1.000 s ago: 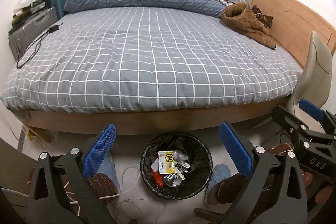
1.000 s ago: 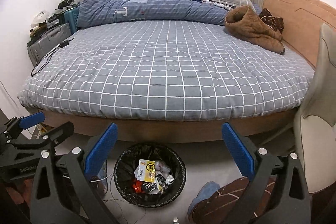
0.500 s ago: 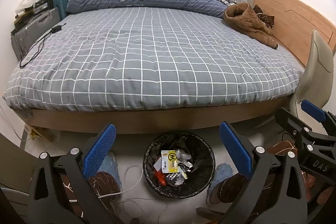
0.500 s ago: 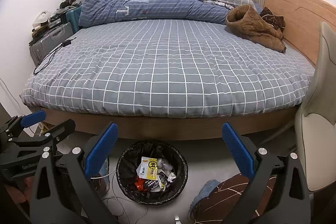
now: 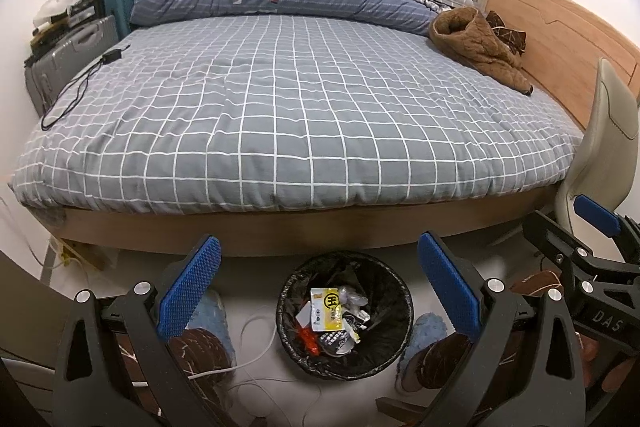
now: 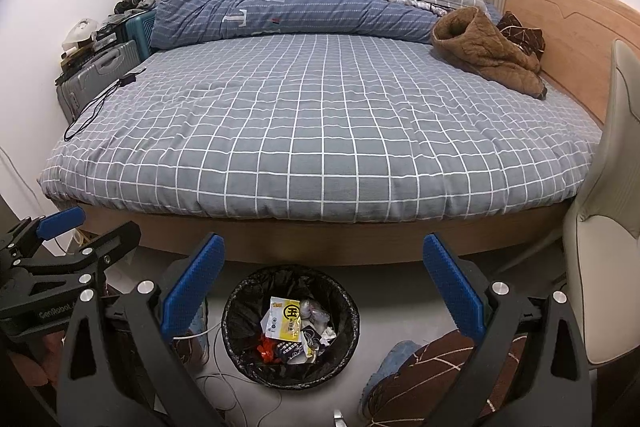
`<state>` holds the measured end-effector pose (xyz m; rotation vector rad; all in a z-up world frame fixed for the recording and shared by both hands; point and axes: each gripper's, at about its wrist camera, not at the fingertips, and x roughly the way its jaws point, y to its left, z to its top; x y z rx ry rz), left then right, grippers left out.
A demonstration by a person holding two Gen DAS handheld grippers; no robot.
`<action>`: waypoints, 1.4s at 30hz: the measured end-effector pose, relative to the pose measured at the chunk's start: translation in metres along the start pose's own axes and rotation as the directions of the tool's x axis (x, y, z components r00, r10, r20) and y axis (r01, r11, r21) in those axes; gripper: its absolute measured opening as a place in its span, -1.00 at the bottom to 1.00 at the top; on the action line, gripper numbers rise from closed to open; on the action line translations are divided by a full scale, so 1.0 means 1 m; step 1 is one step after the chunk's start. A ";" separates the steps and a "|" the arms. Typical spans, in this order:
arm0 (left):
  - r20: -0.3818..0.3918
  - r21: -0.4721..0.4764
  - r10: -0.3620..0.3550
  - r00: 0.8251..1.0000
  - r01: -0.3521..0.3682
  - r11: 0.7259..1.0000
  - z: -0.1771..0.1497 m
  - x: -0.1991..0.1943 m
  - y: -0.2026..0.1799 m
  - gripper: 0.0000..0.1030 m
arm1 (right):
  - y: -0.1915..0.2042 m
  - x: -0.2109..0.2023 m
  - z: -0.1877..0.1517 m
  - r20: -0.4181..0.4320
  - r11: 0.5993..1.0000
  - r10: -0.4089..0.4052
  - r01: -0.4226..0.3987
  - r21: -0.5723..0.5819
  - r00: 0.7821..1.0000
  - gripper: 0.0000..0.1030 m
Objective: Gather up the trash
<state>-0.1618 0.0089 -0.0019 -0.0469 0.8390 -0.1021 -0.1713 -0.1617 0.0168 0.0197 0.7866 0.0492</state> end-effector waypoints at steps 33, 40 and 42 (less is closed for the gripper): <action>-0.017 0.029 0.061 0.998 -0.060 0.998 -0.001 -0.001 -0.006 0.88 | 0.002 0.003 -0.003 -0.008 1.000 0.004 -0.004 0.002 1.000 0.85; -0.009 0.031 0.098 0.995 -0.098 0.995 0.000 -0.003 -0.006 0.89 | 0.004 0.003 -0.004 -0.007 1.000 0.004 -0.004 0.002 1.000 0.85; -0.014 0.030 0.092 0.996 -0.092 0.995 0.000 -0.003 -0.005 0.89 | 0.005 0.003 -0.005 -0.007 1.000 0.005 -0.005 0.002 1.000 0.85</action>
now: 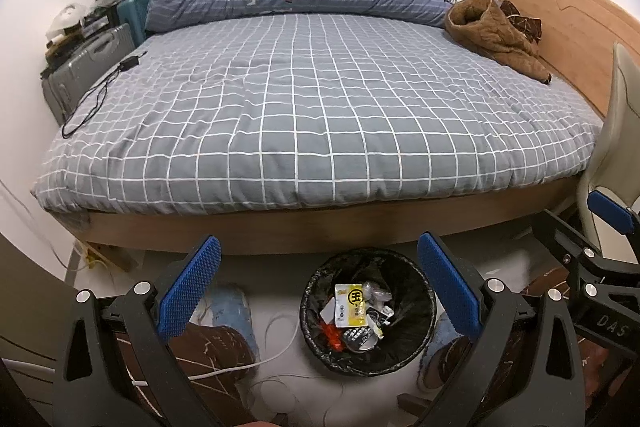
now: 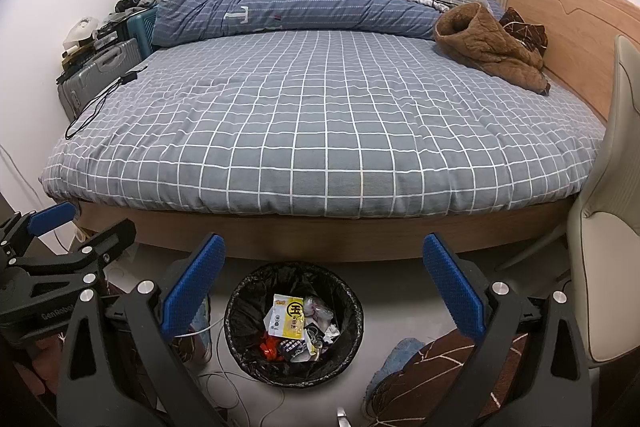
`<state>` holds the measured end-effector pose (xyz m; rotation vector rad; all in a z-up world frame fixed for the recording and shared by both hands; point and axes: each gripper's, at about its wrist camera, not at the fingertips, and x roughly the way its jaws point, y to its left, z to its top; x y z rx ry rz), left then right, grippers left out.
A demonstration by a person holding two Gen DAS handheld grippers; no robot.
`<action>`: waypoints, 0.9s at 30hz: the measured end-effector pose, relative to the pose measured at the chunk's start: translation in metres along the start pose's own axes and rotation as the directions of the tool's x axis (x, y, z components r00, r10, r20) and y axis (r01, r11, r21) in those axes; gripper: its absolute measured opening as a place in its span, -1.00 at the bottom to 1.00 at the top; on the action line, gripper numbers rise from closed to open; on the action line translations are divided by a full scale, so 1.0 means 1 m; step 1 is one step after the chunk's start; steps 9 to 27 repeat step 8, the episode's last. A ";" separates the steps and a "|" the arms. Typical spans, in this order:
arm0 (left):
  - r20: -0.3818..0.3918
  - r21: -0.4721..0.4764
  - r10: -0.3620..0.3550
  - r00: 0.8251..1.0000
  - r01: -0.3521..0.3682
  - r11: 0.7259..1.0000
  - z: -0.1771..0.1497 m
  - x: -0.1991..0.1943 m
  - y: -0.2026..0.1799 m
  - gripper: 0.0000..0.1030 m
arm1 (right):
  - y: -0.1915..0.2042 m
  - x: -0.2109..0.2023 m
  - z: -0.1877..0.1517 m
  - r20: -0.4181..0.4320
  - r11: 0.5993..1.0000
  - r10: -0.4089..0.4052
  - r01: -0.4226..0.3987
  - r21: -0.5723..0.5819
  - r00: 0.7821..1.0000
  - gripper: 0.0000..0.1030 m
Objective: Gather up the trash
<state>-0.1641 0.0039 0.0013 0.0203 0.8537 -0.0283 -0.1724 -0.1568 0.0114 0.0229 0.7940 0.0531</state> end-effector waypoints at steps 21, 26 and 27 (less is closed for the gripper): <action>0.001 -0.009 -0.008 1.000 0.008 1.000 0.000 0.001 0.002 0.88 | 0.004 0.000 -0.001 0.006 1.000 0.004 -0.004 -0.003 1.000 0.85; 0.001 -0.009 -0.008 1.000 0.008 1.000 0.000 0.001 0.002 0.88 | 0.004 0.000 -0.001 0.006 1.000 0.004 -0.004 -0.003 1.000 0.85; 0.001 -0.009 -0.008 1.000 0.008 1.000 0.000 0.001 0.002 0.88 | 0.004 0.000 -0.001 0.006 1.000 0.004 -0.004 -0.003 1.000 0.85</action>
